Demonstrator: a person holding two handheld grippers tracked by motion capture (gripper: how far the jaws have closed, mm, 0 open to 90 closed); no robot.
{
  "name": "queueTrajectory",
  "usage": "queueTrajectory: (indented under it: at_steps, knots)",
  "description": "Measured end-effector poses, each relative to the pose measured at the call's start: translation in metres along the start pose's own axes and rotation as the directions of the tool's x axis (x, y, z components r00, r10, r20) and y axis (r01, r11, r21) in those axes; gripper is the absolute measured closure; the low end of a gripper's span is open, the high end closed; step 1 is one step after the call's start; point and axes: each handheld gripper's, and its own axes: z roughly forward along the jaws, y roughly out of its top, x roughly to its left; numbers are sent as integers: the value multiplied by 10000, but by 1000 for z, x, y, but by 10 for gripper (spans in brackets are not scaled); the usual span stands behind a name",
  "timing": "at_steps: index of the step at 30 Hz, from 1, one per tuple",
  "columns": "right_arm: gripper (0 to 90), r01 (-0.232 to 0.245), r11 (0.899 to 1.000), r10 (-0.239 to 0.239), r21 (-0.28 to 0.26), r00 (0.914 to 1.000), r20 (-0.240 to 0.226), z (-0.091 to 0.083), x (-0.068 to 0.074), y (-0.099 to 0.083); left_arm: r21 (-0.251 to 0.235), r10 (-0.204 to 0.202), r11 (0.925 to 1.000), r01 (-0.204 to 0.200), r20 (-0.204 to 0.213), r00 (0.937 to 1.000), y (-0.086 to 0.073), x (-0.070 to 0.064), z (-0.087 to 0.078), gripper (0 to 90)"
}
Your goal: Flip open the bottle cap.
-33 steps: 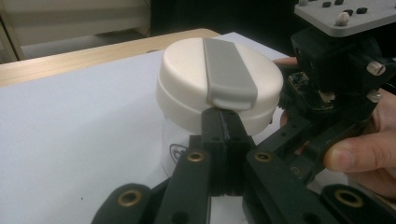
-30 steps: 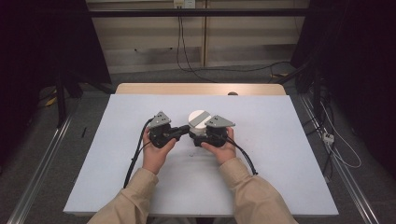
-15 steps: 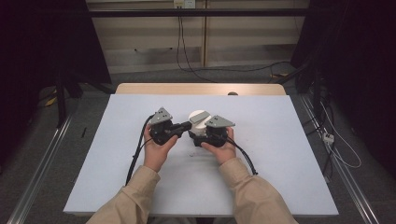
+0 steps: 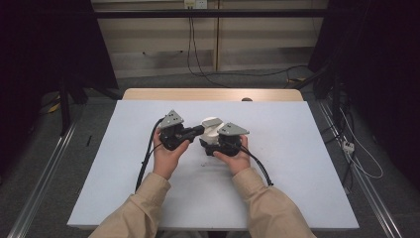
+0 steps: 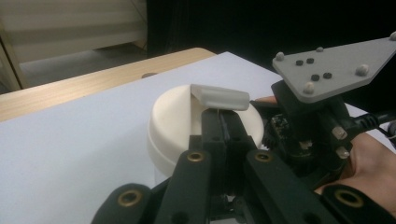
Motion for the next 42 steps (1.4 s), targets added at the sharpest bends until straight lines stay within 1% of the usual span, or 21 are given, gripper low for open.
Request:
queueTrajectory:
  at_steps: [1, 18, 29, 38, 39, 41, 42]
  knots:
    - [186, 0, 10000, 0, 1, 10000, -1, 0, 0, 0, 10, 66, 10000, -66, -36, 10000, 1, 0, 0, 900]
    - [186, 2, 10000, -2, 17, 10000, -3, 0, 0, 0, 64, 147, 9999, -147, -28, 9999, 10, -1, 6, 900]
    - [186, 7, 10000, -7, 20, 10000, 4, 0, 0, 0, 50, 93, 9999, -93, -50, 9999, 14, 0, 9, 900]
    - [186, -10, 10000, 10, 20, 10000, 15, 0, 0, 0, 30, 151, 9999, -151, -12, 9999, 19, -1, 13, 899]
    - [186, -13, 10000, 13, 20, 10000, 14, 0, 0, 0, 50, 169, 9998, -169, -87, 9998, 20, -1, 13, 899]
    - [186, -20, 10000, 20, 16, 10000, 12, 0, 0, 0, 44, 163, 9999, -163, -30, 9999, 21, -1, 14, 899]
    - [186, -16, 10000, 16, 18, 10000, 10, 0, 0, 0, 46, 173, 9998, -173, -96, 9998, 22, -2, 14, 899]
